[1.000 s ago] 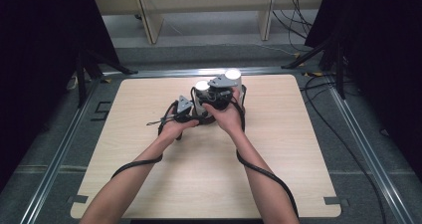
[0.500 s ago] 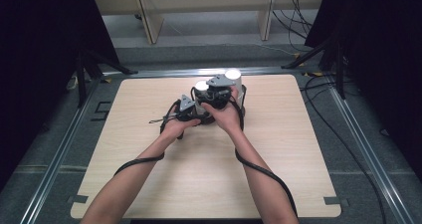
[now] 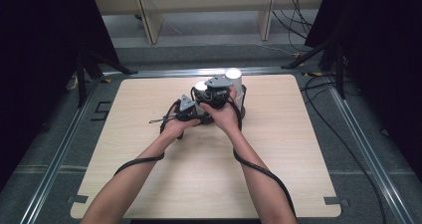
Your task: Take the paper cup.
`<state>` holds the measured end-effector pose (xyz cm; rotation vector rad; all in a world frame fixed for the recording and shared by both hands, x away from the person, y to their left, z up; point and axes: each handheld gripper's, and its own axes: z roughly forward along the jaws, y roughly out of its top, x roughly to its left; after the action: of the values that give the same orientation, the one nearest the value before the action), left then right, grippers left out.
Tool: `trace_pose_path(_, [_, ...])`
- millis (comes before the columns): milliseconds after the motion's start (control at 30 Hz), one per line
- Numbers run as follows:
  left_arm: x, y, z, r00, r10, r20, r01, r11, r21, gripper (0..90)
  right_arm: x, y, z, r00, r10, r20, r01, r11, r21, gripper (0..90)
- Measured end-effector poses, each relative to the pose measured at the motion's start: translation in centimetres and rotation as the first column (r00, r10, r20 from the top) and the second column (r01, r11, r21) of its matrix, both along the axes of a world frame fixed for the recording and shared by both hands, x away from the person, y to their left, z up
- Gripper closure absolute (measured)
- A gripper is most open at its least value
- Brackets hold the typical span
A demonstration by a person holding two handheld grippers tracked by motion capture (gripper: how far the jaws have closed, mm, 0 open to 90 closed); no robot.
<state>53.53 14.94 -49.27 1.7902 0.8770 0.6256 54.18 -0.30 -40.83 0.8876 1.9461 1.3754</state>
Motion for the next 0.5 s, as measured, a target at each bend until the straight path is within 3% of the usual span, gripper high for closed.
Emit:
trace_pose_path(67, [0.00, 0.00, 0.00, 1.0000, 0.000, 0.000, 0.000, 1.0000, 0.000, 21.5, 0.08, 0.07, -0.03, 0.9999, 0.012, -0.012, -0.012, 0.9998, 0.015, 32.1])
trace_pose_path(167, [0.00, 0.01, 0.00, 1.0000, -0.001, 0.001, 0.001, 1.0000, 0.001, 21.6, 0.25, 0.09, -0.06, 1.0000, 0.002, 0.005, -0.002, 0.9999, -0.011, 32.3])
trace_pose_path(500, [0.03, 0.05, 0.01, 1.0000, -0.005, 0.001, 0.005, 0.9999, 0.011, 21.6, 0.59, 0.05, -0.19, 0.9999, 0.006, -0.013, -0.006, 0.9998, 0.018, 34.9])
